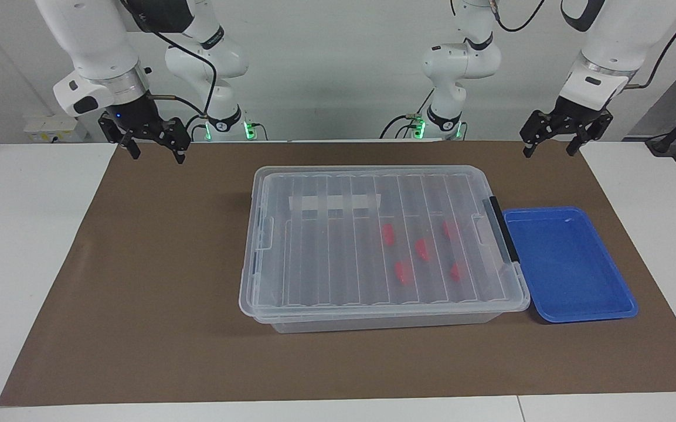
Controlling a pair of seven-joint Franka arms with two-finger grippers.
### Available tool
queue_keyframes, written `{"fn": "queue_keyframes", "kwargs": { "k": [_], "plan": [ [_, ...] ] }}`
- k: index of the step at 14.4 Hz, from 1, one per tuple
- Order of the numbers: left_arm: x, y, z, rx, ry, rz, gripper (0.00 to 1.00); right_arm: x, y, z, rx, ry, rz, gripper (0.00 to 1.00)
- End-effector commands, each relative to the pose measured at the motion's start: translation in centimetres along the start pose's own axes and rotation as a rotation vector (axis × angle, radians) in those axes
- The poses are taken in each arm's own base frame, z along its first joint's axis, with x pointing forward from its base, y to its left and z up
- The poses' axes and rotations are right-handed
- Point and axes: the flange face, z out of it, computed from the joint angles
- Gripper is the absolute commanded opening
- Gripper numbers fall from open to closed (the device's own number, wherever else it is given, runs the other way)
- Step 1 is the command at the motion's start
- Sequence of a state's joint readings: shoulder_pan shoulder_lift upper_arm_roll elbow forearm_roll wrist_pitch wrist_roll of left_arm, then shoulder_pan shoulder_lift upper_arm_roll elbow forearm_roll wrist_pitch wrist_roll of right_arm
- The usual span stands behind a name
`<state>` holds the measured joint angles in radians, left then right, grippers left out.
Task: Place red block in blue tray from box
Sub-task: 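Move the right gripper to the clear lid's edge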
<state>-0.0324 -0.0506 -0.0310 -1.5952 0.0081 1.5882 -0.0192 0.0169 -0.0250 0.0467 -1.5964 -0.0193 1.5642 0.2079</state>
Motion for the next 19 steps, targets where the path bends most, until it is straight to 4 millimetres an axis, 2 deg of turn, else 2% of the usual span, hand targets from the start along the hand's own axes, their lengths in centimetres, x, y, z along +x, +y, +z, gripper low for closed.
{"fn": "queue_keyframes", "kwargs": {
  "k": [1,5,9,12,14,16,19],
  "plan": [
    [-0.6,-0.3,0.1,0.002,-0.004,-0.007,1.00,-0.3,-0.7,1.0,0.017,0.033,-0.008,0.99],
    [-0.6,-0.3,0.1,0.002,-0.002,-0.007,1.00,0.4,-5.4,3.3,0.037,0.085,-0.004,0.99],
    [-0.6,-0.3,0.1,0.002,-0.002,-0.007,1.00,1.7,-10.1,6.8,0.057,0.109,0.020,0.99],
    [-0.6,-0.1,0.0,0.002,-0.002,-0.004,1.00,2.7,-12.7,10.2,0.068,0.116,0.038,0.99],
    [-0.6,-0.3,0.1,0.002,-0.002,-0.007,1.00,3.2,-13.6,11.9,0.060,0.115,0.033,0.98],
    [-0.6,-0.2,0.1,0.002,-0.002,-0.006,1.00,3.3,-13.6,12.9,0.059,0.116,0.029,0.98],
    [-0.6,-0.2,0.1,0.002,-0.002,-0.006,1.00,2.5,-13.5,15.3,0.053,0.105,0.017,0.98]
  ]
}}
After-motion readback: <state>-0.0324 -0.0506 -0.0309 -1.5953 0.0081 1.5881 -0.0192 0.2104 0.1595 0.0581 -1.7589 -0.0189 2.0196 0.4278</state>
